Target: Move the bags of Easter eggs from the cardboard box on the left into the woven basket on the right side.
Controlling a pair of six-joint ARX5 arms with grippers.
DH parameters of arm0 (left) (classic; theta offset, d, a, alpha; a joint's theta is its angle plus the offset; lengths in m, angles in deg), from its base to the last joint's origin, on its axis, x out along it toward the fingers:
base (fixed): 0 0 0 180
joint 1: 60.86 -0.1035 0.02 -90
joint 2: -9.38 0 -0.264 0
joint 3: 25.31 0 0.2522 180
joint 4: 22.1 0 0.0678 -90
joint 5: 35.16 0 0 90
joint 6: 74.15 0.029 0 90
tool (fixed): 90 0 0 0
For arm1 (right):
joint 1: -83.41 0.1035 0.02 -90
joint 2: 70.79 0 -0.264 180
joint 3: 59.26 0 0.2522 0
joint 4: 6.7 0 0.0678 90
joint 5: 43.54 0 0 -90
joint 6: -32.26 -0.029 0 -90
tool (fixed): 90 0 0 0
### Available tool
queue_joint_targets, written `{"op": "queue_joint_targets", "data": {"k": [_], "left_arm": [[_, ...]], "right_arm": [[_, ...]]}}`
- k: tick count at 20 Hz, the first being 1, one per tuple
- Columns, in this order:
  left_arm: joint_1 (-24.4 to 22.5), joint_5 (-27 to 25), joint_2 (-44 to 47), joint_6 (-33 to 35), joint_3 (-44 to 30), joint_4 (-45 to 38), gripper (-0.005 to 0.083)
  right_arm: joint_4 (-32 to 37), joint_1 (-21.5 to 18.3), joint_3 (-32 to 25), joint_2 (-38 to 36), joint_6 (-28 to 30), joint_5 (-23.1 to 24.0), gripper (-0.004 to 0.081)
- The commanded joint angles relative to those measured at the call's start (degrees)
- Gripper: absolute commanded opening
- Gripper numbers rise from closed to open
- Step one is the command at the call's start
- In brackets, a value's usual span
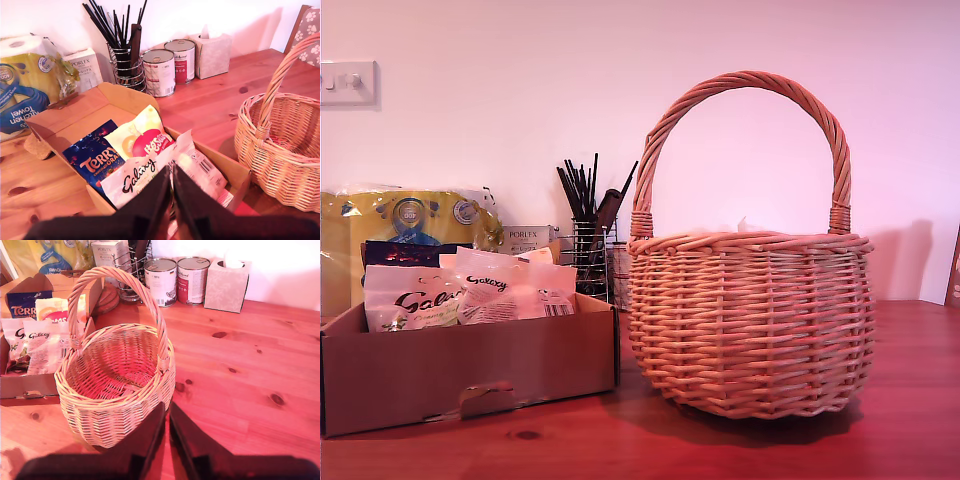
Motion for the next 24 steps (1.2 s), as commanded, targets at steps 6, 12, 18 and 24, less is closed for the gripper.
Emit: {"op": "queue_joint_targets", "data": {"k": [6,12,18,24], "left_arm": [[0.02,0.31,-0.24,-0.24,-1.33,0.96,-0.0015],[0.02,0.92,-0.37,-0.22,-1.33,-0.79,-0.0016],[0.02,9.81,-8.24,3.72,2.29,-1.29,-0.0017],[-0.33,14.75,-20.35,29.24,4.13,-2.58,-0.0016]], "right_arm": [[-0.70,0.26,-0.48,-0.02,2.97,0.17,-0.0013],[1.77,0.26,-0.39,0.09,2.97,-0.17,-0.0013],[3.67,0.31,1.90,9.60,3.30,-7.61,-0.0013],[3.63,2.91,2.51,15.82,8.17,-10.99,-0.0013]]}}
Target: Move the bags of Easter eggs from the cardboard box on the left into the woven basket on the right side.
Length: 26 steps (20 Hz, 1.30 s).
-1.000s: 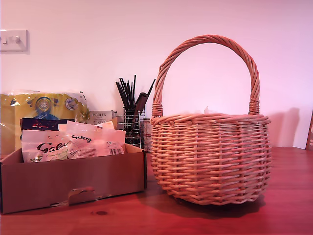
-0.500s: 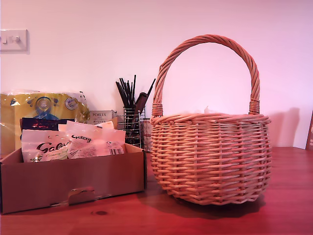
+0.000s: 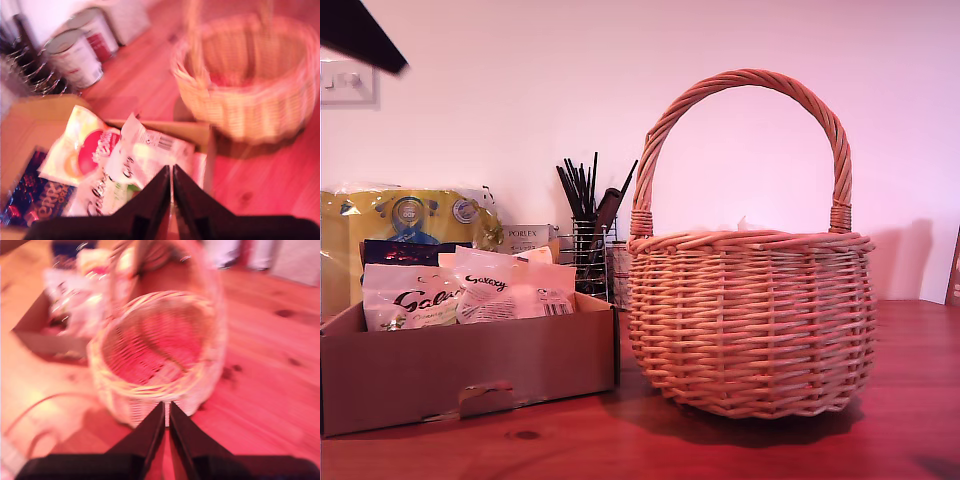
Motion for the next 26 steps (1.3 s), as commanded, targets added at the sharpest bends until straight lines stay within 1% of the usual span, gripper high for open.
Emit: {"op": "queue_joint_targets", "data": {"k": [1,2,3,5,6,7,9,13,15,16,17,18,22,26], "left_arm": [[-0.66,0.28,-2.86,5.27,0.13,-1.46,-0.0011],[-1.14,0.33,-5.09,7.50,0.13,-2.82,0.0017],[-1.66,0.31,-6.93,7.91,0.15,-4.63,0.0129],[-2.93,0.26,-10.64,7.43,0.15,-9.38,0.0496],[-3.67,0.26,-12.37,7.72,0.15,-11.56,0.0610],[-4.59,0.28,-14.21,8.46,0.15,-13.33,0.0635],[-7.15,2.12,-17.59,9.27,0.15,-16.26,0.0635],[-13.90,9.35,-24.50,8.09,0.15,-21.00,0.0635],[-16.57,13.20,-28.02,7.21,0.26,-23.43,0.0634],[-17.68,14.34,-29.73,6.84,0.55,-23.87,0.0634],[-18.47,16.57,-31.65,6.60,1.11,-23.98,0.0634],[-18.86,18.01,-33.14,6.60,1.57,-24.02,0.0634],[-18.95,19.63,-39.36,6.58,2.62,-26.21,0.0630],[-18.91,23.43,-44.48,5.79,3.23,-26.03,0.0605]], "right_arm": [[0.26,0.63,0.98,-0.42,1.44,-0.28,-0.0013],[0.31,0.87,0.98,-0.39,1.60,-0.28,-0.0013],[0.42,1.11,0.98,-0.35,1.60,-0.28,-0.0013],[0.48,1.18,0.98,-0.35,1.60,-0.26,-0.0013],[0.48,1.20,0.98,-0.35,1.60,-0.26,-0.0013],[0.48,1.36,0.98,-0.35,1.60,-0.26,-0.0013],[0.48,1.57,0.98,-0.35,1.60,-0.26,-0.0013],[0.48,1.77,0.98,-0.35,1.62,-0.26,-0.0013],[0.52,1.77,0.98,-0.35,1.60,-0.26,-0.0013],[0.57,1.77,0.98,-0.35,1.60,-0.28,-0.0013],[0.66,1.77,0.98,-0.35,1.60,-0.28,-0.0013],[0.70,1.77,0.98,-0.35,1.60,-0.26,-0.0013],[0.70,1.75,0.98,-0.33,1.60,-0.26,-0.0013],[0.68,1.75,0.98,0.42,1.60,-0.26,-0.0013]]}}
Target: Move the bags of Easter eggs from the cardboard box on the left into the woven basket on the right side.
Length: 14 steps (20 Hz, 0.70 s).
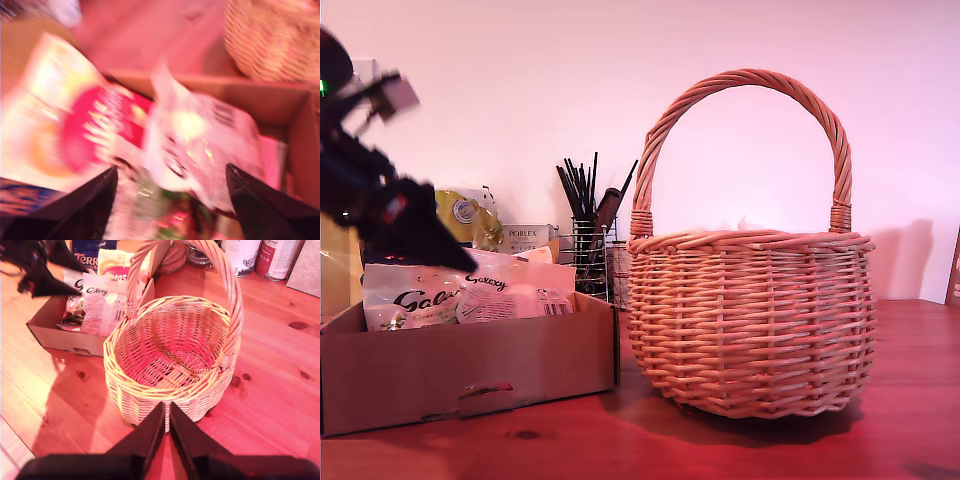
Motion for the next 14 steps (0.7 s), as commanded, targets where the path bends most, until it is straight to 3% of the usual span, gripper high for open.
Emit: {"op": "queue_joint_targets", "data": {"k": [1,7,14], "left_arm": [[0.46,2.29,-1.99,-0.70,0.33,-0.02,0.0605],[3.63,4.09,-4.74,-1.64,0.33,0.81,0.0598],[8.00,3.91,-9.77,-2.32,0.33,-2.32,0.0405]], "right_arm": [[0.39,0.26,0.98,0.66,0.17,-0.17,-0.0013],[0.42,0.26,0.98,1.20,0.17,-0.15,-0.0013],[0.39,0.26,0.98,1.18,0.17,-0.15,-0.0013]]}}
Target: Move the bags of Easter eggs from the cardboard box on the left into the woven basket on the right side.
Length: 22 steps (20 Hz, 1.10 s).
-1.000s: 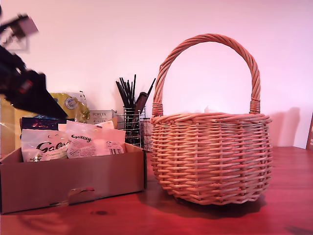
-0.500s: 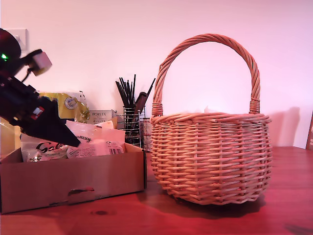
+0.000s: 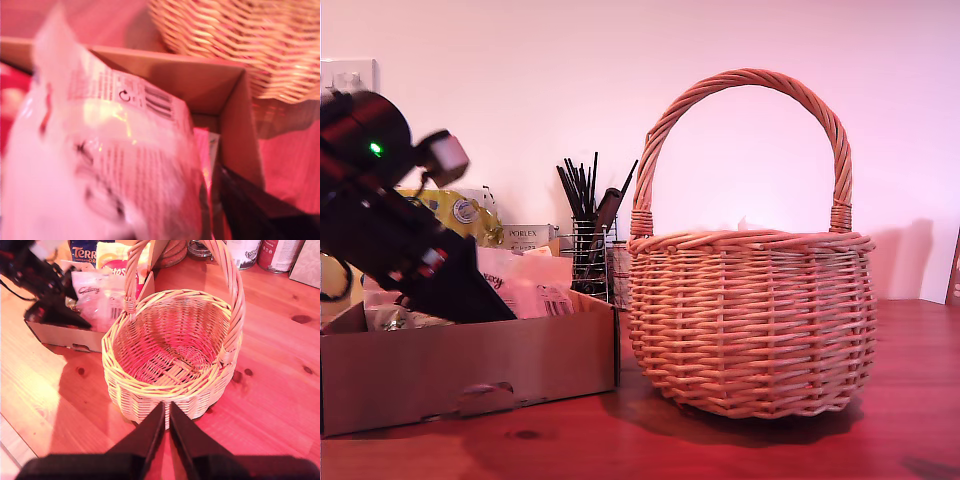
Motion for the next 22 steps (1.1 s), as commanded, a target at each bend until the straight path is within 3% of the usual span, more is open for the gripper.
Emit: {"op": "queue_joint_targets", "data": {"k": [1,4,9,11,16,22], "left_arm": [[0.39,-0.15,-2.10,-0.61,0.26,-1.92,0.0388],[0.39,-0.15,-3.37,-0.81,0.26,-3.39,0.0368],[0.37,-0.11,-3.69,-0.94,0.26,-3.65,0.0110],[0.37,0.24,-3.67,-0.94,0.31,-3.89,0.0049],[0.37,0.33,0.09,-1.90,2.69,1.29,0.0039],[1.14,0.59,15.17,-2.64,3.50,7.93,0.0021]], "right_arm": [[0.35,0.26,0.98,-0.13,0.17,-0.15,-0.0013],[0.35,0.26,0.98,-0.13,0.17,-0.15,-0.0013],[0.37,0.26,0.98,-0.13,0.17,-0.15,-0.0013],[0.37,0.26,0.98,-0.13,0.17,-0.15,-0.0013],[0.37,0.26,0.98,-0.13,0.15,-0.15,-0.0013],[0.42,0.26,0.98,-0.13,1.95,0.02,-0.0013]]}}
